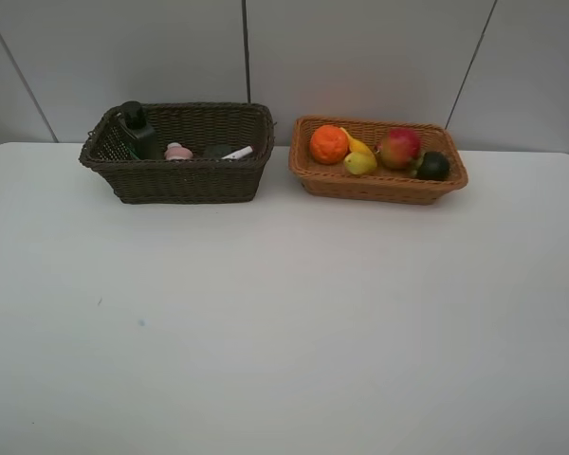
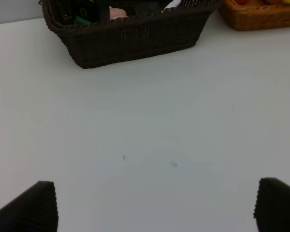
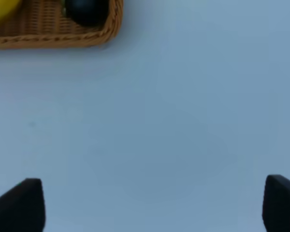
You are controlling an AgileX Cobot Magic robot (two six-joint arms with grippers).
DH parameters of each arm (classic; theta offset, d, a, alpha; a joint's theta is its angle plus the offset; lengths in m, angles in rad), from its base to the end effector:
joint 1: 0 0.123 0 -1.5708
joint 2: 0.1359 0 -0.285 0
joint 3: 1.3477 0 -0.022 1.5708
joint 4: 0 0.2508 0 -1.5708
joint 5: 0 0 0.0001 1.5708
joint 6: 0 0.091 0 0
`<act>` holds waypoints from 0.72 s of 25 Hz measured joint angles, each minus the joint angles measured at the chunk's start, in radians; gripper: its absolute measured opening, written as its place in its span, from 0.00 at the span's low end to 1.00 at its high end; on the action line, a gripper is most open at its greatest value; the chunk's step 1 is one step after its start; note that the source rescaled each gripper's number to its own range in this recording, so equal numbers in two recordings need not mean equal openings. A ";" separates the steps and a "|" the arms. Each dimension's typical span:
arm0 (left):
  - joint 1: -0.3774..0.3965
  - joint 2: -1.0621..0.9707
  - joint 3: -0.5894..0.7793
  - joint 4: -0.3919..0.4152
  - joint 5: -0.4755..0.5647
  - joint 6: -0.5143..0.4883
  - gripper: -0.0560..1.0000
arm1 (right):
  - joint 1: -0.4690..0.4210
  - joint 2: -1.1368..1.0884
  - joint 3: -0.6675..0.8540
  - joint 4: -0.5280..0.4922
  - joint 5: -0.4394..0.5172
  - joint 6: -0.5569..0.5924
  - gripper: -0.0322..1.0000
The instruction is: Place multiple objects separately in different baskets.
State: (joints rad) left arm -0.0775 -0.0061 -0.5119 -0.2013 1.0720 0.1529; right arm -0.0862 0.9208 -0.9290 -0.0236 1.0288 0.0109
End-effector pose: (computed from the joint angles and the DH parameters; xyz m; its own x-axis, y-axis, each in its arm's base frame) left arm -0.0098 -0.0153 0.2810 -0.4274 0.0880 -0.8998 0.2574 0.9659 -0.0277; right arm 0.1607 -0.0157 0.3438 -0.8007 0.0679 -0.5952 0.0970 0.9951 -0.0170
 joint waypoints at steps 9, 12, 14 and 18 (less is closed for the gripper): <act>0.000 0.000 0.000 0.000 0.000 0.000 1.00 | 0.000 -0.617 0.281 -0.013 0.001 0.024 1.00; 0.000 0.000 0.000 0.000 0.000 0.000 1.00 | 0.000 -0.772 0.330 -0.024 0.002 0.022 1.00; 0.000 0.000 0.000 0.000 0.000 0.000 1.00 | 0.000 -0.845 0.351 -0.024 0.009 0.020 1.00; 0.000 0.000 0.000 0.000 0.000 0.000 1.00 | 0.000 -0.921 0.375 -0.024 0.042 0.019 1.00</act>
State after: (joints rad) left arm -0.0775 -0.0061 -0.5119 -0.2013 1.0720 0.1529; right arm -0.0862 -0.0006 -0.5543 -0.0475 1.0709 0.0302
